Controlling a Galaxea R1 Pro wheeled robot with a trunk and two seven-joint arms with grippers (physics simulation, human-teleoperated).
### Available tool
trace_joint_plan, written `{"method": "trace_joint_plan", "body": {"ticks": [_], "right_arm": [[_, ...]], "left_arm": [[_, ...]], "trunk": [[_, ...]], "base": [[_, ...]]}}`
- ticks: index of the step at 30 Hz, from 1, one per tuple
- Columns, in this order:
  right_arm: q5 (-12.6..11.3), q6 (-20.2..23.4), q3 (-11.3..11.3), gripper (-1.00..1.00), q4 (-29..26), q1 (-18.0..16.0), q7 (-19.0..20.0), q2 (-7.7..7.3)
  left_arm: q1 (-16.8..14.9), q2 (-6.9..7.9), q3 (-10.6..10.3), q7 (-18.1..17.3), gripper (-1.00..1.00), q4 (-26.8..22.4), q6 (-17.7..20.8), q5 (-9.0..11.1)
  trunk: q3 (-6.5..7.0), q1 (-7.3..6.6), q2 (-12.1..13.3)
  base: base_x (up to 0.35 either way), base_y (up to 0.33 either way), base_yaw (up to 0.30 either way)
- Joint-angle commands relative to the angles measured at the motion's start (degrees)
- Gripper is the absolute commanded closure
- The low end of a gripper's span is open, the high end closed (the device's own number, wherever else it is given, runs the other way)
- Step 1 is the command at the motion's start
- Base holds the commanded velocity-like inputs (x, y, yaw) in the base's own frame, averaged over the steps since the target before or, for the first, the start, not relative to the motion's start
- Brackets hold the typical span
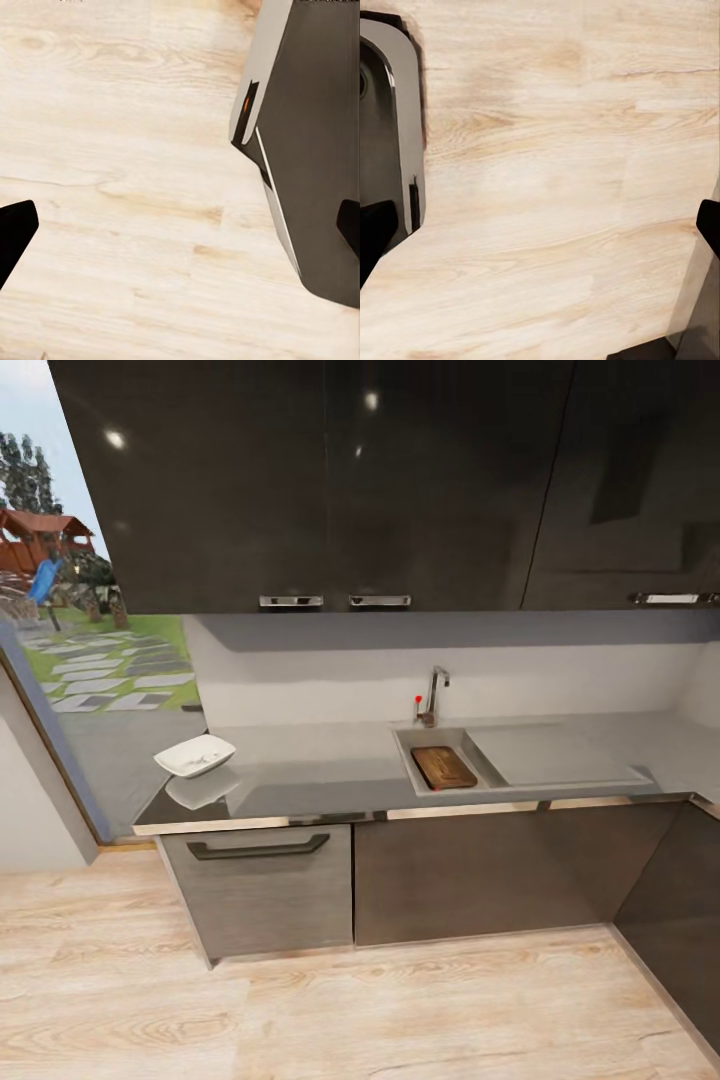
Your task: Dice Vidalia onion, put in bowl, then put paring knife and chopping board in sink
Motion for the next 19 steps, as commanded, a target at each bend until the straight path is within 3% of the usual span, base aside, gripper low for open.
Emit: {"method": "trace_joint_plan", "body": {"ticks": [1, 8, 12, 19], "right_arm": [[-0.3, 0.0, 0.5, -1.0, 0.0, 0.0, -0.1, 0.02], [-0.3, -2.1, 0.5, -1.0, 0.0, 0.0, -0.1, 0.07], [-0.3, -3.1, 0.6, -1.0, 0.0, 0.0, -0.1, 0.08], [-0.3, -3.2, 0.5, -1.0, 0.0, 0.0, -0.1, 0.1]], "left_arm": [[0.0, 0.0, 0.4, -0.2, -1.0, -0.1, 0.4, 0.0], [0.0, -0.46, 0.4, -0.3, -1.0, -0.2, -2.2, 0.0], [0.0, -1.99, 0.4, -0.3, -1.0, -0.3, -5.5, 0.0], [0.0, -2.78, 0.5, -0.3, -1.0, -0.4, -5.9, 0.0]], "trunk": [[-0.13, 0.03, -0.1], [-0.12, 0.03, -0.1], [-0.12, 0.03, -0.1], [-0.12, 0.03, -0.1]], "base": [[0.0, 0.0, 0.0], [0.0, 0.0, 0.0], [0.0, 0.0, 0.0], [0.0, 0.0, 0.0]]}}
